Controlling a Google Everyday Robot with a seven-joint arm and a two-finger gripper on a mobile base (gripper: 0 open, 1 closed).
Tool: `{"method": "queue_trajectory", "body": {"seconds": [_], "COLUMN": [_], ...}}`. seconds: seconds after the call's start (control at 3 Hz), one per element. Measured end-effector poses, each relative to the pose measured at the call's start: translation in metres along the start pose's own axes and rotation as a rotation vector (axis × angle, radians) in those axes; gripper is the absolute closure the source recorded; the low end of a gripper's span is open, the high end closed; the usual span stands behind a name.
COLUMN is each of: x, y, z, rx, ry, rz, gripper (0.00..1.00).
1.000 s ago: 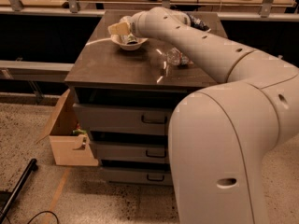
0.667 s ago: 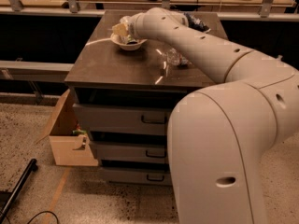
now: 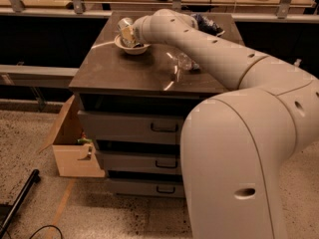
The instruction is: Pick 7up can from paper bowl and place on counter
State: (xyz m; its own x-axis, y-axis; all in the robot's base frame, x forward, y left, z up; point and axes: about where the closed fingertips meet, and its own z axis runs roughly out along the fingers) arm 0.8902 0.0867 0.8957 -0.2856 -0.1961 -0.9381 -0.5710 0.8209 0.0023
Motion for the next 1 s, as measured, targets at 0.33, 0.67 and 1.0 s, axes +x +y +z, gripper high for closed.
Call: {"method": "queue_trajectory", "body": {"seconds": [0.33, 0.67, 1.0], "x": [-0.002, -0.009, -0.013], "y": [-0.002, -0.012, -0.021], "z": [-0.004, -0.012, -0.019], "rx": [0.002, 0.022, 0.039], "ry": [-0.010, -0.031, -0.043], "rz": [-0.012, -0.027, -0.039], "gripper": [1.00, 1.00, 1.00]}}
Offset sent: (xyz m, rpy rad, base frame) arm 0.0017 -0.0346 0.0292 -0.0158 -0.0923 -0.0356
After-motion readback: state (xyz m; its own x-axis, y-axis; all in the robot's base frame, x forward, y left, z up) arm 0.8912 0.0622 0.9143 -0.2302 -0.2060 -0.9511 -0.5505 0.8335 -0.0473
